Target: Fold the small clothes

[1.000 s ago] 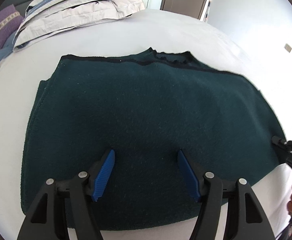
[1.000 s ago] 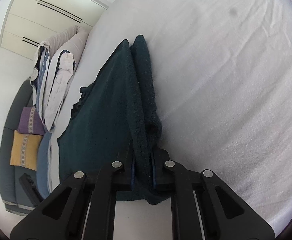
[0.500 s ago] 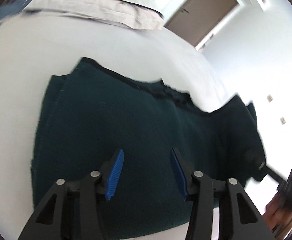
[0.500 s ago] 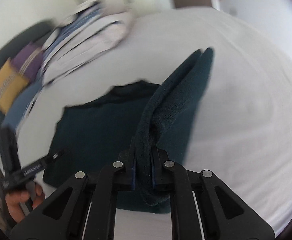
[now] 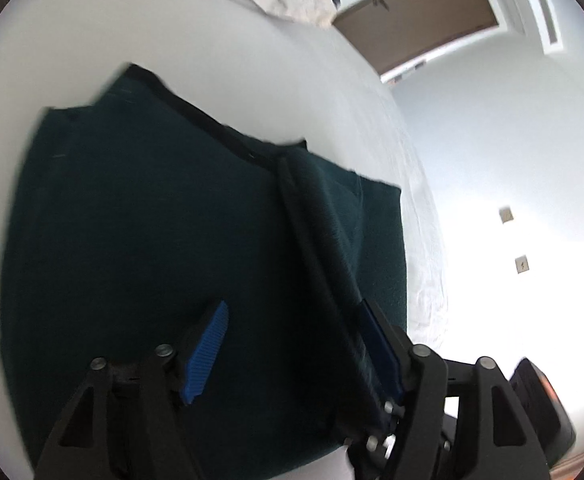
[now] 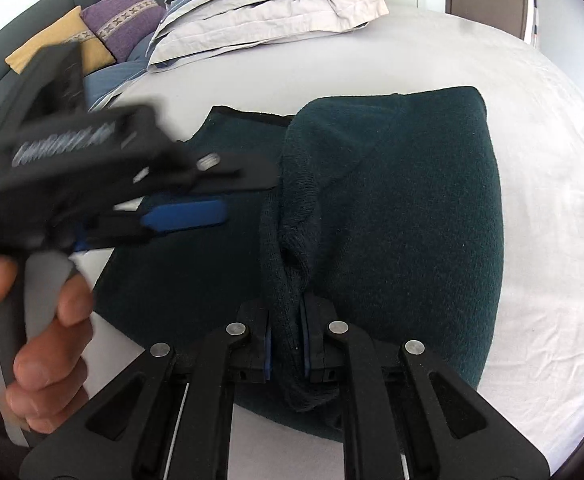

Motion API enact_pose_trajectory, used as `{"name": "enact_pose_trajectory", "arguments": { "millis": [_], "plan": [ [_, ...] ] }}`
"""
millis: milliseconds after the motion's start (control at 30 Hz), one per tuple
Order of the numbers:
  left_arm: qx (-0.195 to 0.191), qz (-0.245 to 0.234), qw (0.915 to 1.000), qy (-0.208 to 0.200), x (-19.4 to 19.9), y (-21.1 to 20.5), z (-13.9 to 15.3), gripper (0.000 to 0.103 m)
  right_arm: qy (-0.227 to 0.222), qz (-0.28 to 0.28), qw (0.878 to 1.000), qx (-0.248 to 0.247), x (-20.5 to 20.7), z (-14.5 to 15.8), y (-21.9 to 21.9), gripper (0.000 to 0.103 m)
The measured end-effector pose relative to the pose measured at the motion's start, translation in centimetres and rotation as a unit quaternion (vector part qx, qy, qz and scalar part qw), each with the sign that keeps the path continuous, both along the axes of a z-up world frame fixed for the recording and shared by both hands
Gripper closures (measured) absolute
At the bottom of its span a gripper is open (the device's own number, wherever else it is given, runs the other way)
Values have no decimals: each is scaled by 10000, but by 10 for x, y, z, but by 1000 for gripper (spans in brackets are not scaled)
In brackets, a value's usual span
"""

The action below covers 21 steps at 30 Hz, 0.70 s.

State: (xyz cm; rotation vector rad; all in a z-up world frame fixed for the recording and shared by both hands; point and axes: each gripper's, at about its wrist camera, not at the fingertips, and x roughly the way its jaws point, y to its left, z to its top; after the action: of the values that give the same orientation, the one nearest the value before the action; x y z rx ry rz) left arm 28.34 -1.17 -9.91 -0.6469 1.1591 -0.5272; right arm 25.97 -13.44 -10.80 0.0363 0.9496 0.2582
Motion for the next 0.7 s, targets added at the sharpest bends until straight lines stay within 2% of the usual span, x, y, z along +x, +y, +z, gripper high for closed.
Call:
{"name": "enact_pose_trajectory", "arguments": {
  "millis": [133, 200, 233, 267, 333, 400, 433, 500, 600, 700],
  "plan": [
    [358, -316, 9989, 21, 18, -26, 4, 34, -60, 109, 9999, -118, -8, -6, 5, 93],
    [545, -439, 9975, 33, 21, -36, 4, 52, -109, 174, 9997, -111, -11, -4, 7, 89],
    [674, -491, 9965, 77, 22, -40, 2, 68, -124, 190, 9997, -97, -12, -4, 8, 88],
    [676, -521, 9963, 77, 24, -41, 1, 76, -114, 240, 9996, 1, -16, -2, 5, 86],
    [646, -541, 9964, 55, 23, -37, 0, 84, -53, 364, 9990, 239, -24, 0, 1, 79],
    [568, -555, 9968, 41, 21, -32, 0, 86, -163, 468, 9979, 411, -41, 4, -4, 58],
    [533, -579, 9969, 49, 24, -22, 0, 87, -253, 478, 9976, 434, -48, 7, -6, 56],
    [437, -624, 9971, 80, 29, -17, 2, 88, -390, 452, 9974, 398, -64, 8, -12, 55],
    [315, -625, 9975, 105, 31, -4, 5, 89, -242, 367, 9979, 467, -68, 2, -20, 55],
    [347, -590, 9976, 53, 28, 10, 8, 90, -225, 487, 9980, 332, -72, -1, -5, 55]
  ]
}}
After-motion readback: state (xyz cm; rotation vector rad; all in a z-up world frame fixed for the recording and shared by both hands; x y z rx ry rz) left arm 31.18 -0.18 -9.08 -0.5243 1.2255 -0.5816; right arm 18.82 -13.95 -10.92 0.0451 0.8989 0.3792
